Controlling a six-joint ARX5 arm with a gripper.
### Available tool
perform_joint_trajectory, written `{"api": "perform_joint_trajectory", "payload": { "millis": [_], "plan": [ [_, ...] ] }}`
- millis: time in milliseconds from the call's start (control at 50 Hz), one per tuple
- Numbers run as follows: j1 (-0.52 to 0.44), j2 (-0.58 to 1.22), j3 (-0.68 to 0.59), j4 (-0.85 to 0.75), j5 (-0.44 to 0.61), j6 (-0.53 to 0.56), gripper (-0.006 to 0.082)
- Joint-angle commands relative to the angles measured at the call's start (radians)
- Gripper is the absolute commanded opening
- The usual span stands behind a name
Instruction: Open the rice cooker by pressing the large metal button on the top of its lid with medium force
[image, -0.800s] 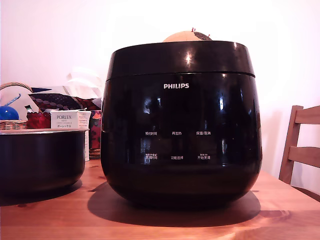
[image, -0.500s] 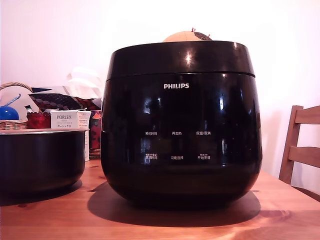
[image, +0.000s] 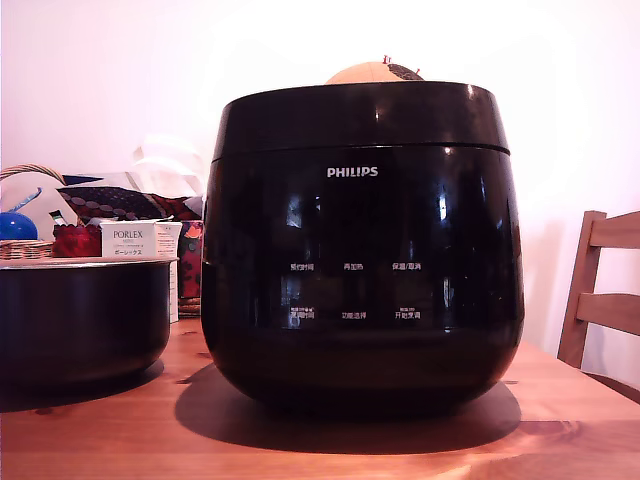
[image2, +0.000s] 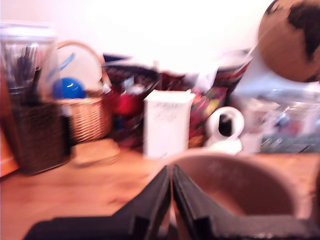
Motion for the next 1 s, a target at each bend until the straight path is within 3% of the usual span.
{"api": "perform_joint_trajectory", "payload": {
  "millis": [0, 180, 360, 700, 980],
  "plan": [
    [-0.006, -0.009, -0.027, 0.036, 0.048, -0.074, -0.0023],
    [-0.034, -0.009, 0.036, 0.047, 0.15, -0.128, -0.0023],
    [-0.123, 0.008, 0.14, 0.027, 0.217, -0.173, -0.0022],
    [-0.36, 0.165, 0.269, 0.007, 0.254, -0.172, -0.0022],
    [-0.48, 0.389, 0.27, 0.183, 0.262, -0.171, -0.0022]
  ]
}}
